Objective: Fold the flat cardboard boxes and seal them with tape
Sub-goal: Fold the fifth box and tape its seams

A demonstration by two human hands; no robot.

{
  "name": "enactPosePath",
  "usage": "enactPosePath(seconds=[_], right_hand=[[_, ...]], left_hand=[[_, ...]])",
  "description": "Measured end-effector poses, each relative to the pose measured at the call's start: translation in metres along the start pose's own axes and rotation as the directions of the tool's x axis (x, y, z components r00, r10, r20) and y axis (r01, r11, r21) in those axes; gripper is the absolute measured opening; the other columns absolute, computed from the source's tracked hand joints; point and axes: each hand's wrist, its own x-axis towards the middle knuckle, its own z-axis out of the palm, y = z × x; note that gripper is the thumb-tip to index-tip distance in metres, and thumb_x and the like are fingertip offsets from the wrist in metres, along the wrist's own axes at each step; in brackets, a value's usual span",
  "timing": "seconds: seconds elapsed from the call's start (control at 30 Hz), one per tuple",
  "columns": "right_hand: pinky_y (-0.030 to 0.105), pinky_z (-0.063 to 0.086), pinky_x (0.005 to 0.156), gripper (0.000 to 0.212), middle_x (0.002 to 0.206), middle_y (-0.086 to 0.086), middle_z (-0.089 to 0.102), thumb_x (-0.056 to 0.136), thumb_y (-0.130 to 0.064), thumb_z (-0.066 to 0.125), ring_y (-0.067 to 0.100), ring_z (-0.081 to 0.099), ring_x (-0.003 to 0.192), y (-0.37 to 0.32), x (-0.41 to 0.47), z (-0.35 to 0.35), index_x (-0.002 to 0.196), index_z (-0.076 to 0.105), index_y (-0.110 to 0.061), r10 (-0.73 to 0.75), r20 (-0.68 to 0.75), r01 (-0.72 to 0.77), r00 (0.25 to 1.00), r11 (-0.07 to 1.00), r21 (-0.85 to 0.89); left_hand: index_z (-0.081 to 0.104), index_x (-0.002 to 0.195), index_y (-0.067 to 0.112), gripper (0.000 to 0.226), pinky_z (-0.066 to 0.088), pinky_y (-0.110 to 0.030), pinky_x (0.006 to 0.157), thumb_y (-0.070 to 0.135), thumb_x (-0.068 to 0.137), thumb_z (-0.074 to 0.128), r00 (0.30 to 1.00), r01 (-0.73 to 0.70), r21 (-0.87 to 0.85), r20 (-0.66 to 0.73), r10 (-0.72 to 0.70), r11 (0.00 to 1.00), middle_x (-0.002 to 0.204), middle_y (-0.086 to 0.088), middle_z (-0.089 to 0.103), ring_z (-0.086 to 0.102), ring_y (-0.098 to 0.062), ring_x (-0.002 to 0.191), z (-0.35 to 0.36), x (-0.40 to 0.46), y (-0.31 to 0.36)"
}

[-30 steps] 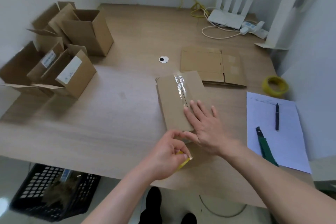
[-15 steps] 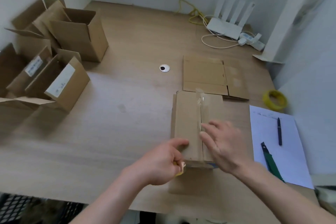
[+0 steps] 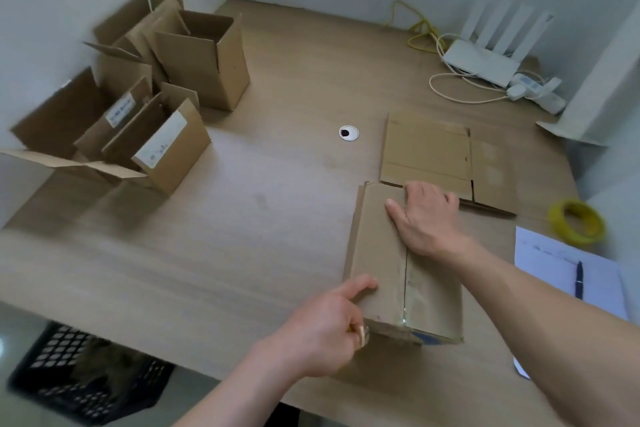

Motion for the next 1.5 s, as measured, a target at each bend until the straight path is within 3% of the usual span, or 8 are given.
enactPosePath(seconds=[0.17,0.27,0.43,0.73,0.9,1.1,1.27,1.5], right_hand=[[0.051,0.014,0.116,0.073,0.162,0.006,0.019,0.094,-0.064,0.028,0.020,0.010,0.150,0.004,0.003,-0.016,0.149,0.029,-0.015,-0.015,0.150,-0.016,0.989,0.979,0.201],[0.041,0.015,0.119,0.073,0.164,0.000,0.015,0.098,-0.051,0.046,0.014,0.013,0.150,0.007,-0.036,-0.039,0.157,0.016,-0.020,0.057,-0.069,-0.005,0.996,0.802,0.597],[0.017,0.050,0.066,0.036,0.088,-0.014,0.067,0.074,-0.049,0.064,0.002,0.062,0.075,0.000,-0.179,-0.042,0.111,0.063,-0.047,0.008,-0.059,0.054,0.998,0.294,0.954],[0.025,0.050,0.059,0.044,0.066,0.001,0.063,0.065,-0.034,0.077,0.014,0.061,0.064,0.010,-0.254,-0.021,0.106,0.065,-0.045,-0.165,0.241,-0.237,0.956,0.047,0.970],[0.024,0.047,0.053,0.034,0.062,0.001,0.059,0.071,-0.031,0.071,0.015,0.061,0.060,0.012,-0.263,-0.012,0.104,0.066,-0.036,-0.110,0.315,-0.308,0.943,0.075,0.948],[0.033,0.048,0.074,0.029,0.094,-0.008,0.058,0.077,-0.022,0.079,0.017,0.055,0.089,0.034,-0.227,-0.014,0.105,0.073,-0.025,-0.066,-0.256,0.193,0.964,0.838,0.511],[0.041,0.044,0.085,0.025,0.097,-0.004,0.056,0.076,-0.036,0.081,0.016,0.050,0.093,0.028,-0.195,-0.021,0.099,0.076,-0.028,-0.169,-0.090,0.192,0.981,0.887,0.421],[0.039,0.040,0.075,0.033,0.092,-0.004,0.053,0.061,-0.032,0.089,0.020,0.051,0.085,0.028,-0.194,-0.004,0.089,0.073,-0.022,-0.187,-0.203,0.246,0.961,0.915,0.321]], left_hand=[[0.064,0.069,0.022,0.022,0.034,-0.009,0.093,0.011,0.088,0.059,0.997,0.058,-0.073,-0.041,-0.061,0.996,0.149,0.037,0.028,0.046,0.004,0.126,0.002,-0.005,0.010],[0.071,0.072,0.021,0.023,0.032,-0.005,0.096,0.006,0.087,0.061,0.994,0.068,-0.180,-0.069,-0.081,0.981,0.150,0.028,0.032,0.041,0.009,0.129,0.000,-0.013,0.018],[0.077,0.074,0.026,0.028,0.041,-0.005,0.085,0.000,0.083,0.069,0.953,0.014,-0.468,-0.262,-0.154,0.883,0.133,0.009,0.056,0.056,0.014,0.106,0.025,-0.036,0.038],[0.076,0.087,0.001,0.015,0.054,-0.045,0.080,0.005,0.073,0.076,0.875,-0.059,-0.940,-0.211,-0.437,0.336,0.121,-0.012,0.064,0.068,-0.031,0.099,0.088,-0.046,0.079],[0.077,0.087,0.001,0.016,0.051,-0.044,0.085,-0.006,0.087,0.062,0.839,-0.001,-0.861,-0.277,-0.469,0.508,0.120,-0.008,0.065,0.066,-0.029,0.106,0.098,-0.049,0.076],[0.074,0.072,0.016,0.034,0.046,-0.016,0.080,-0.009,0.088,0.058,0.914,0.034,-0.700,-0.266,-0.305,0.713,0.110,0.004,0.070,0.064,-0.007,0.101,0.075,-0.048,0.047],[0.068,0.067,0.029,0.039,0.041,-0.016,0.081,-0.004,0.087,0.060,0.961,0.041,-0.343,-0.242,-0.131,0.938,0.112,0.010,0.063,0.058,-0.001,0.091,0.071,-0.040,0.020],[0.070,0.072,0.022,0.031,0.039,-0.010,0.079,-0.002,0.088,0.060,0.972,0.113,-0.298,-0.167,-0.168,0.948,0.110,0.011,0.063,0.056,0.008,0.083,0.088,-0.053,-0.016]])
